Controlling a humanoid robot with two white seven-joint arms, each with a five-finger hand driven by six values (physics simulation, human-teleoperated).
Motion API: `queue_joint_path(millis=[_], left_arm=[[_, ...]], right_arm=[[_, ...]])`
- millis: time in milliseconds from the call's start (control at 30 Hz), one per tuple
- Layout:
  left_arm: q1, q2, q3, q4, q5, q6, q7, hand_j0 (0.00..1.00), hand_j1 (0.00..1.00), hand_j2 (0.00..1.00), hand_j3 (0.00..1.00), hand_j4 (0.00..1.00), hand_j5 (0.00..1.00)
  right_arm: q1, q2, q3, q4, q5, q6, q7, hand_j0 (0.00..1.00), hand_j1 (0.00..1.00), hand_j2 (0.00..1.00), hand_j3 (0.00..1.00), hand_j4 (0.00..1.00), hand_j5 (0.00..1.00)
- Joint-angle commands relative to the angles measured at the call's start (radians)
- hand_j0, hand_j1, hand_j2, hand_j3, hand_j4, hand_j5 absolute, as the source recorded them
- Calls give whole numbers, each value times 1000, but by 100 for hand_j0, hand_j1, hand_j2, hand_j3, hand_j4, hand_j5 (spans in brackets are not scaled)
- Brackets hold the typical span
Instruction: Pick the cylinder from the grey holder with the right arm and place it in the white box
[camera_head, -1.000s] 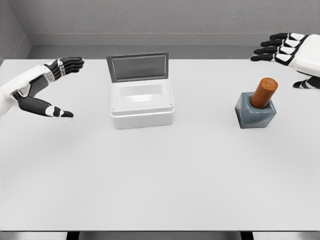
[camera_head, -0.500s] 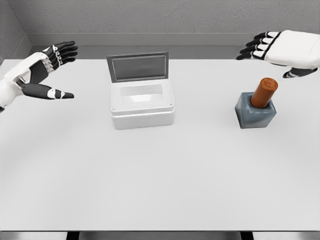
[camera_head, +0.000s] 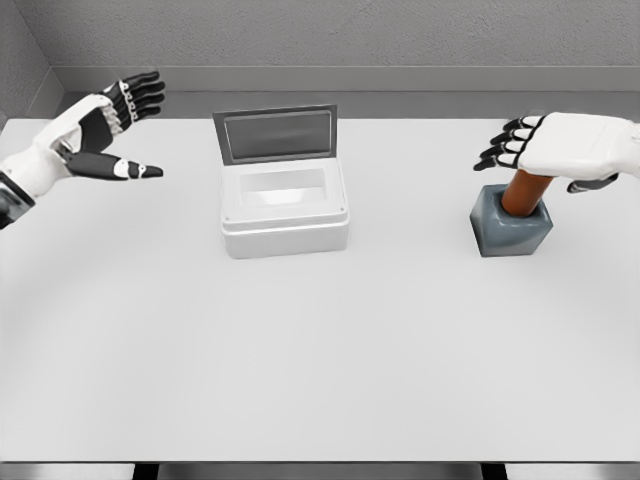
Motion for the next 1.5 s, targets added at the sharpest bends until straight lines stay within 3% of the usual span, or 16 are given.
queue_joint_path(millis=[0,200,267,600,867,1033,1200,1233,1467], left_arm=[[0,-4,-6,14,7,1,0,100,100,100,100,100,100],[-18,-18,-22,39,6,1,0,100,100,100,100,100,100],[-21,-20,-31,39,6,1,0,100,100,100,100,100,100],[-31,-38,-32,63,7,1,0,100,100,100,100,100,100],[-66,-50,-29,103,14,57,-23,100,100,100,100,100,100],[-64,-55,-29,105,8,56,-23,100,100,100,100,100,100],[-64,-55,-28,105,4,50,-23,100,100,100,100,100,100],[-64,-53,-28,105,6,51,-23,100,100,100,100,100,100],[-66,-55,-26,116,7,56,-23,100,100,100,100,100,100]], right_arm=[[0,4,18,-2,8,2,0,99,99,99,99,99,99],[0,33,34,7,54,2,0,99,99,99,99,99,99],[-2,60,32,44,74,2,0,99,99,99,99,99,99],[-14,62,34,82,91,2,0,97,97,97,97,97,97],[-14,64,34,92,106,2,0,83,83,83,83,83,83],[-14,67,35,90,105,2,0,68,68,68,68,68,68],[-14,65,35,85,106,2,0,65,65,65,65,65,65],[-14,65,35,85,105,2,0,57,57,57,57,57,57],[-15,65,34,85,103,2,0,53,53,53,53,53,53]])
